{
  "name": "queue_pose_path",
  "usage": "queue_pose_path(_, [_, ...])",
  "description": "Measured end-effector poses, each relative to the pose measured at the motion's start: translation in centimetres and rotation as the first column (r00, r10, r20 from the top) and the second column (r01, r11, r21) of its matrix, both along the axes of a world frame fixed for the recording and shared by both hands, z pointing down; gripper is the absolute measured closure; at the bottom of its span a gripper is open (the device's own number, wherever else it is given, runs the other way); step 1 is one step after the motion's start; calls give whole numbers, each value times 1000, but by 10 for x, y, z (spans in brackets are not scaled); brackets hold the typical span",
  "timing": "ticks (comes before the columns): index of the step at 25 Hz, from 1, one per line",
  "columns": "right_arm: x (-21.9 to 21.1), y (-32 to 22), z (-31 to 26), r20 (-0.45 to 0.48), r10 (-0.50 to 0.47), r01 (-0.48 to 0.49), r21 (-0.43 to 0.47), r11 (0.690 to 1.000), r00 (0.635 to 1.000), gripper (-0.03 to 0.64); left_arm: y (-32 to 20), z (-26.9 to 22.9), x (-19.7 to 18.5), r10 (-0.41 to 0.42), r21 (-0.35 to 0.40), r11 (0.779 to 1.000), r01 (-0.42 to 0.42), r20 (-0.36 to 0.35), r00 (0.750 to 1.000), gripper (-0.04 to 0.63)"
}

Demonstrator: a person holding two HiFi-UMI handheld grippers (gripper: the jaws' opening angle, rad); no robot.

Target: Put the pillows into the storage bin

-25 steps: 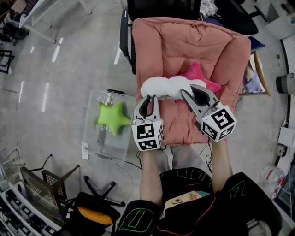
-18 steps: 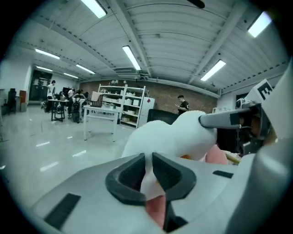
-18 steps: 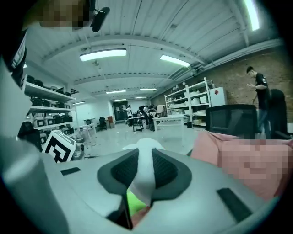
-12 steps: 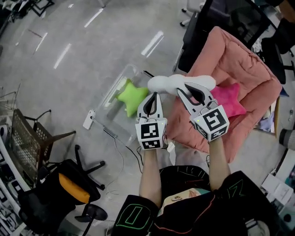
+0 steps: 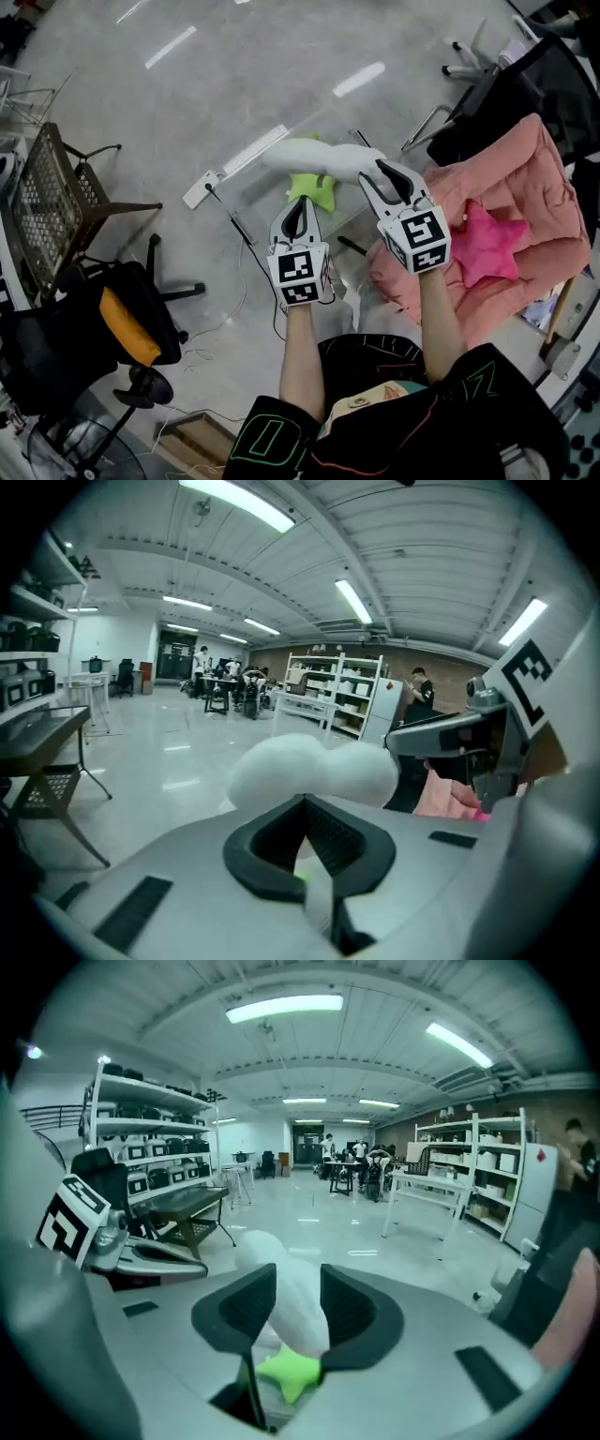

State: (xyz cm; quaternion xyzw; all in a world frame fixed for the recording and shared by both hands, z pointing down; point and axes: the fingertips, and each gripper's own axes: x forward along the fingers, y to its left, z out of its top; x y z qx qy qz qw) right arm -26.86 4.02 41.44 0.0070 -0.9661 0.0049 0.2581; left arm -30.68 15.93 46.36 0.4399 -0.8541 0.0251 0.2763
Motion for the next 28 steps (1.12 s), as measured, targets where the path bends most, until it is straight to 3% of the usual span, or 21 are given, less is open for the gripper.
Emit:
queue_pose_path(4, [-24, 34, 38, -65, -55, 52, -44, 998, 996, 465, 40, 20, -24, -84, -36, 996, 83, -28, 996, 604])
queue_pose_path(8, [-23, 47, 60, -94, -48, 38, -103, 994, 994, 466, 52, 30, -35, -103, -43, 994, 101, -41, 994, 604])
queue_pose_path(12, [-3, 28, 63, -93, 33, -45, -132, 990, 995, 537, 33, 30, -26, -50, -28, 998, 48, -59, 997, 604])
queue_pose_path(14, [12, 11, 61, -76, 86, -97, -154, 983, 993, 609, 9, 25, -14, 8, 16, 1000, -7, -82, 997, 604])
queue_pose_path(15, [21, 2, 60, -70, 109, -120, -167, 979, 992, 614, -6, 21, -6, 49, 58, 997, -43, -102, 994, 604])
queue_pose_path(18, [56, -27, 60, -61, 192, -201, -188, 962, 979, 614, -53, 8, 26, 196, 160, 971, -176, -121, 973, 604])
queue_pose_path(23, [123, -78, 64, -62, 342, -347, -192, 918, 938, 614, -118, 10, 84, 362, 139, 928, -347, -109, 926, 603])
queue_pose_path(28, [215, -131, 74, -85, 517, -522, -204, 828, 852, 614, -184, 18, 162, 519, 129, 853, -505, -122, 846, 601])
